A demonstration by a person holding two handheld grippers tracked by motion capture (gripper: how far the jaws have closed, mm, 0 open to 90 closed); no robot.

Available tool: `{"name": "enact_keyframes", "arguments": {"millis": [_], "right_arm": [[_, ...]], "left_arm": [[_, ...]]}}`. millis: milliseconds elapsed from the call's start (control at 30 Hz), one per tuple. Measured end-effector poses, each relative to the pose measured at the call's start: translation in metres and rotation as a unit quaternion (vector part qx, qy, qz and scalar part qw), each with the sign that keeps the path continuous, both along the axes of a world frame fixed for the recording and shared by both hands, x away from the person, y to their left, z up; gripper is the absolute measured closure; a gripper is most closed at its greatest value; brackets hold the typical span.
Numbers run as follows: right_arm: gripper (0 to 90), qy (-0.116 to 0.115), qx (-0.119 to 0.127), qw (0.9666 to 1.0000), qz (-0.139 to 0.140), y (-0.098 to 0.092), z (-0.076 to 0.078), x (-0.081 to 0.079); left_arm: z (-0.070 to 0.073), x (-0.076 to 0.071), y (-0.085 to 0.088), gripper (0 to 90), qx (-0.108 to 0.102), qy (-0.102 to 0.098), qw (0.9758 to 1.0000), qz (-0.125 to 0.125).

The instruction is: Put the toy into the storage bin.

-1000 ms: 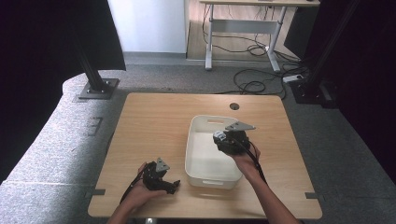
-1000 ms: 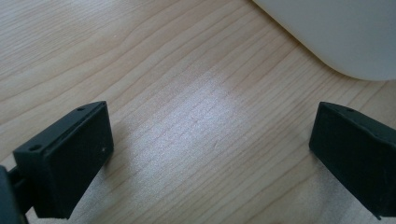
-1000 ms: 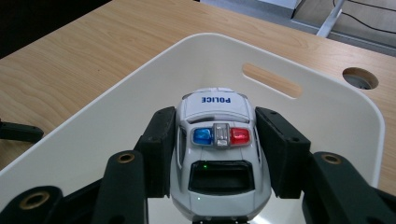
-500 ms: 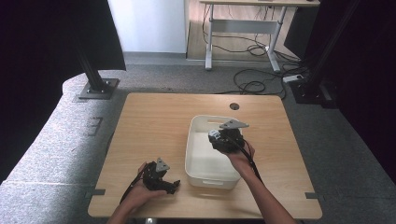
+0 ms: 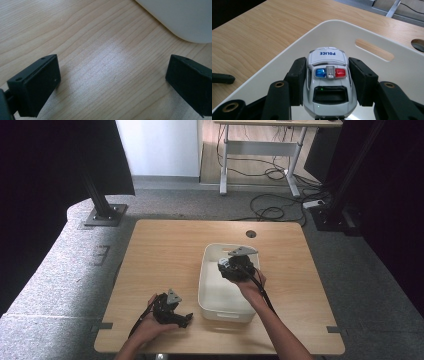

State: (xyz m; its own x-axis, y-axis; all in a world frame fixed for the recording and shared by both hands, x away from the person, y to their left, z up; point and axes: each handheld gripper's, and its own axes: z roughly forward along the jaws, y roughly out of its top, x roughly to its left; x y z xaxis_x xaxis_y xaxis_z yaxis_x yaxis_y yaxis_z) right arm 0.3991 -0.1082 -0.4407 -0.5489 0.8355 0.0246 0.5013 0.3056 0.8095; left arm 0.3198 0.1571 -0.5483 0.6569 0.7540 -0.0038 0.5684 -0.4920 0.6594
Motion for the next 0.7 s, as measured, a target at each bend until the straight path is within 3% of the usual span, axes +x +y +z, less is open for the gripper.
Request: {"name": "enact_keyframes", "arguments": {"millis": [700], "right_arm": [[50.2,0.019,-0.015,0.9997,0.008,0.029,-0.018,0.015]], "left_arm": [[0.0,0.0,-0.001,0.0,0.001,0.0,1.0,-0.002]]}}
